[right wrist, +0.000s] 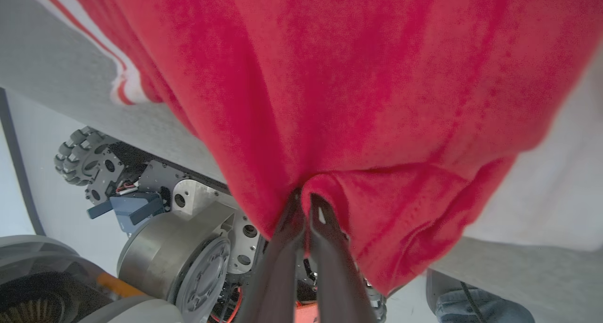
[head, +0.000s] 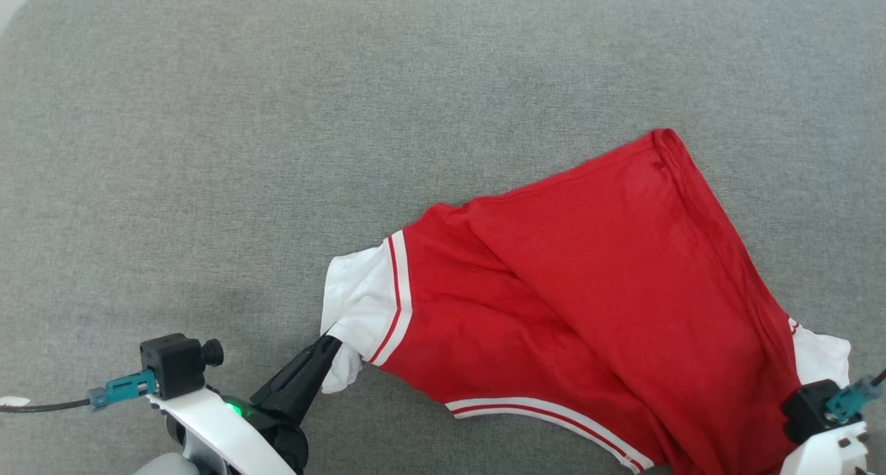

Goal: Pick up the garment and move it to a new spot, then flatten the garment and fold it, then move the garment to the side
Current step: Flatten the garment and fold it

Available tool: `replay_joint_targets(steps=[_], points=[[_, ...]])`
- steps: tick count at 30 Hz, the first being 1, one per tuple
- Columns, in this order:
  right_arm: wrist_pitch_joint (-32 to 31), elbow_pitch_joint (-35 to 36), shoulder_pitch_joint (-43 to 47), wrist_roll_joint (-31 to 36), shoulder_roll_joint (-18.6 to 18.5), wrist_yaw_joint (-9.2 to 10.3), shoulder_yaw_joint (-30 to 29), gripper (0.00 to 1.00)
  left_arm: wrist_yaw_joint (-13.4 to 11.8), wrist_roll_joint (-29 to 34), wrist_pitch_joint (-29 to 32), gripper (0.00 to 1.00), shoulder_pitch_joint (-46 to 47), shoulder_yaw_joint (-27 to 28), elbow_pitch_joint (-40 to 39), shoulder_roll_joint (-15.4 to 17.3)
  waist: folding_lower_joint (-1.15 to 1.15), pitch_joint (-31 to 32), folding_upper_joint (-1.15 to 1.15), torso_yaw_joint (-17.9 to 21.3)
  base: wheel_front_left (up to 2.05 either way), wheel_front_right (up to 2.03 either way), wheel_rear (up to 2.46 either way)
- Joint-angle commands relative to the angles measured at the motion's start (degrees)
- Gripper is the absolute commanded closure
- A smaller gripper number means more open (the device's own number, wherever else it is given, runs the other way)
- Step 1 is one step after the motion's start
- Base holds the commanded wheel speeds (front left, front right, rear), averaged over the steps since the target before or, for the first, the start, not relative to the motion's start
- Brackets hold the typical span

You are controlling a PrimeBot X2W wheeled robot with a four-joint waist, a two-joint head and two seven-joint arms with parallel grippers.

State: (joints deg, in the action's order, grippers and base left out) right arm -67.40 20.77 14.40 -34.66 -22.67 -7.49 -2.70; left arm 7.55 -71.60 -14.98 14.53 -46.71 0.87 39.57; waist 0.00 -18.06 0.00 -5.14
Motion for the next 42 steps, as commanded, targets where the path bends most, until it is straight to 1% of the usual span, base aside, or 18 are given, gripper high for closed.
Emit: replay_joint_targets(steps=[1,3,4,5,6,7,10,13,15,18,23,28,32,38,39,40,41,42], points=[[0.75,0.53,0.12,0.28,0.12,0.00,0.55,1.00,-0.14,0.06,-0.27,1.00,-0.82,0.53,0.07,-0.16,0.00,-0.04,0.00,0.17,0.00,0.00,0.00],[2.10,0.74,0.29,0.77,0.46,0.00,1.32,1.00,-0.14,0.05,-0.27,1.00,-0.88,0.75,-0.04,-0.34,0.00,-0.09,0.00,0.36,0.00,0.00,0.00],[2.94,0.79,-0.25,1.08,0.57,0.00,0.95,0.83,-0.14,0.08,-0.27,1.00,-0.99,0.78,-0.09,-0.37,0.00,-0.10,0.00,0.44,0.00,0.00,0.00],[3.54,1.09,-0.81,1.24,0.39,0.00,0.59,0.38,-0.14,0.12,-0.27,1.00,-1.05,0.74,-0.12,-0.40,0.00,-0.09,0.00,0.48,0.00,0.00,0.00],[4.02,1.91,-1.31,1.30,0.01,0.00,0.05,0.05,-0.14,0.19,-0.27,1.00,-1.07,0.67,-0.13,-0.46,0.00,-0.08,0.00,0.48,0.00,0.00,0.00],[4.41,2.90,-1.81,1.26,-0.29,0.00,-1.00,0.00,-0.14,0.22,-0.27,1.00,-1.03,0.59,-0.17,-0.53,0.00,-0.10,0.00,0.45,0.00,0.00,0.00],[3.53,6.98,-3.79,-0.30,-1.22,0.00,-4.87,0.00,-0.14,0.22,-0.27,1.00,-0.67,0.59,-0.39,-0.83,0.00,-0.34,0.00,0.14,0.00,0.00,0.00],[0.79,10.44,-7.78,-2.25,-3.58,0.00,-8.44,0.00,-0.14,0.39,-0.27,1.00,-0.02,0.31,-0.70,-1.42,0.00,-0.67,0.00,-0.53,0.00,0.00,0.00],[-0.93,11.66,-11.91,-2.84,-5.33,0.00,-9.13,0.00,-0.14,0.40,-0.27,1.00,0.56,-0.02,-0.83,-1.98,0.00,-0.91,0.00,-1.17,0.00,0.00,0.00],[-1.25,10.23,-20.26,-1.41,-6.86,0.00,-8.15,0.00,-0.14,0.60,-0.27,1.00,1.55,-0.90,-0.94,-2.77,0.00,-1.73,0.00,-2.42,0.00,0.00,0.00],[4.03,1.19,-33.51,5.74,-9.77,0.00,-0.75,0.00,-0.14,0.38,-0.27,1.00,3.67,-2.07,-1.06,-3.79,0.00,-4.00,0.00,-4.83,0.00,0.00,0.00],[7.96,-12.06,-41.89,10.09,-9.09,0.01,4.95,0.00,-0.14,-0.08,-0.27,1.00,5.78,-3.31,-0.94,-4.59,0.00,-6.63,0.00,-7.09,0.00,0.00,0.00],[9.61,-19.34,-46.02,10.31,-8.56,0.01,8.22,0.00,-0.14,-0.50,-0.26,1.00,7.35,-4.20,-0.86,-4.91,0.00,-8.69,0.00,-8.44,0.00,0.00,0.00],[10.30,-27.40,-47.75,8.69,-8.49,0.00,13.44,0.00,-0.14,-0.78,-0.27,1.00,8.81,-5.24,-0.58,-5.21,0.00,-9.75,0.00,-9.30,0.00,0.00,0.00],[10.36,-28.34,-47.85,8.11,-8.40,0.00,14.20,0.09,-0.14,-0.93,-0.27,1.00,8.91,-5.37,-0.46,-5.16,0.00,-9.68,0.00,-9.28,0.00,0.00,0.00],[10.42,-29.17,-47.86,7.67,-8.27,0.00,14.90,0.55,-0.14,-1.12,-0.27,1.00,8.94,-5.40,-0.34,-5.13,0.00,-9.48,0.00,-9.17,0.00,0.00,0.00],[10.60,-29.82,-47.91,7.24,-8.23,0.00,15.46,0.84,-0.14,-1.25,-0.27,1.00,8.94,-5.41,-0.17,-5.04,0.00,-9.23,0.00,-9.04,0.00,0.00,0.00],[11.17,-30.37,-48.06,6.79,-8.07,0.00,15.76,1.00,-0.14,-1.36,-0.27,1.00,8.97,-5.41,0.02,-4.96,0.00,-8.92,0.00,-8.88,0.00,0.00,0.00]])
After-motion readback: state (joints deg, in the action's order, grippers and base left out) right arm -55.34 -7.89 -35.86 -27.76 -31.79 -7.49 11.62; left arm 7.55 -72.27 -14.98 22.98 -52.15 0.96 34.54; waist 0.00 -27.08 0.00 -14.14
